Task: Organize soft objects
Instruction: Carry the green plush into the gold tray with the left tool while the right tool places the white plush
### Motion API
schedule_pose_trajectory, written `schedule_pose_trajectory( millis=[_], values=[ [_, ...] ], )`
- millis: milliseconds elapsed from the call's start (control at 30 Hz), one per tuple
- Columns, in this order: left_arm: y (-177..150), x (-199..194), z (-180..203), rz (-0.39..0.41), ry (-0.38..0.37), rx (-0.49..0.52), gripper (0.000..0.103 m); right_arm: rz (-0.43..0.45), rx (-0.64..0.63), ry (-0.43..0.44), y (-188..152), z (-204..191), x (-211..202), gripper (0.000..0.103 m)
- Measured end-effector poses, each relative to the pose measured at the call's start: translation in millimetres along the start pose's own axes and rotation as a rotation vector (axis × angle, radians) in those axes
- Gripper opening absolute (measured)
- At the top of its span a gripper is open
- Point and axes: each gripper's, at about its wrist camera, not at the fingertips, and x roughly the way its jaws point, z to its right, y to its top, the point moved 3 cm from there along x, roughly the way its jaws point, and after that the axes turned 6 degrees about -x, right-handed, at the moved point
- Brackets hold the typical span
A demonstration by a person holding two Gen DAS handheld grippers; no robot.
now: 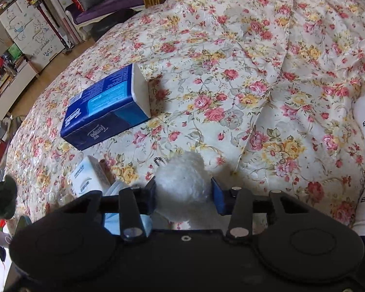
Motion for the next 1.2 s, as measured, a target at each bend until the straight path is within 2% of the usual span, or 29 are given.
schedule_pose_trajectory(
  millis=[267,433,600,867,1033,1200],
  values=[
    [-35,-13,-65,-0.013,0.073,-0.045,0.066,0.049,0.007,0.042,-7,-6,-16,0.038],
    [-57,-13,-87,-0.019,0.126,-0.044,0.066,0.042,0.011,0.071,-10,-9,-16,0.038],
    [-72,-13,-101,-0.026,0.137,-0.055,0.066,0.080,-0.040,0.102,-12,-25,-29,0.038],
    [-68,-19,-126,-0.025,0.128,-0.108,0.066,0.114,-0.149,0.166,-31,-73,-58,0.038],
    [-61,-15,-157,-0.025,0.133,-0.197,0.066,0.110,-0.225,0.227,-54,-117,-79,0.038],
    [-53,-7,-184,-0.006,0.198,-0.252,0.066,0.090,-0.306,0.303,-78,-167,-97,0.038]
  ],
)
